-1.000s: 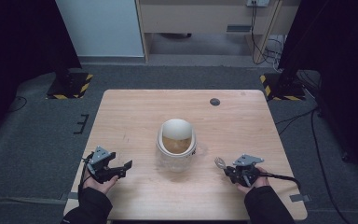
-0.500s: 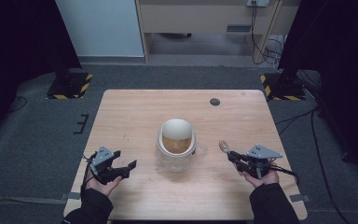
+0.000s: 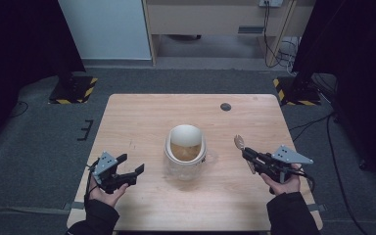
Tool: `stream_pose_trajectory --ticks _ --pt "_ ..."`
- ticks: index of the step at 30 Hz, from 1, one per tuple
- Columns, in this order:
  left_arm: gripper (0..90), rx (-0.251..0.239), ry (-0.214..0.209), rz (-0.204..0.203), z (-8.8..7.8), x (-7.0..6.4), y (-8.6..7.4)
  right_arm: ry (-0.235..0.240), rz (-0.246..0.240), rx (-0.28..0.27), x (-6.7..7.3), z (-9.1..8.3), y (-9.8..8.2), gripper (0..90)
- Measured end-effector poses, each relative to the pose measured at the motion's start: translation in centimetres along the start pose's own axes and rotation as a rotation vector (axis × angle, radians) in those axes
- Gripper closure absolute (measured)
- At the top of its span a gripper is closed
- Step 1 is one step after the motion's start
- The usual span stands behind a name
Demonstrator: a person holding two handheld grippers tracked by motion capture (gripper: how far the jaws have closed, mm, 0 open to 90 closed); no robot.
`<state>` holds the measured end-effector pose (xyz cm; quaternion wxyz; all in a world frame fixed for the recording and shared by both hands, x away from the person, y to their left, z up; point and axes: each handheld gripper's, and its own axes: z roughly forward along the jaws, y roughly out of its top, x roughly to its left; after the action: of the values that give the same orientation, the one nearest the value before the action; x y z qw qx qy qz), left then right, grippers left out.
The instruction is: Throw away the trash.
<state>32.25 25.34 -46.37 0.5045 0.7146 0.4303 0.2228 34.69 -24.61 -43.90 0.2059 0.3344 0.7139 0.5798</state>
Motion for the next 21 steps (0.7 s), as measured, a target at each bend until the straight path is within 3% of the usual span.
stream_pose_trajectory --ticks 9,21 --pt "20.8 -0.082 -0.037 -0.023 -0.7 -0.5 1.2 0.049 -0.034 -0.071 0.3 -0.1 1.6 79.9" --pt "24.8 -0.2 -0.086 -0.024 -1.3 -1.7 3.9 0.114 -0.036 -0.157 0.8 -0.1 3.4 79.9"
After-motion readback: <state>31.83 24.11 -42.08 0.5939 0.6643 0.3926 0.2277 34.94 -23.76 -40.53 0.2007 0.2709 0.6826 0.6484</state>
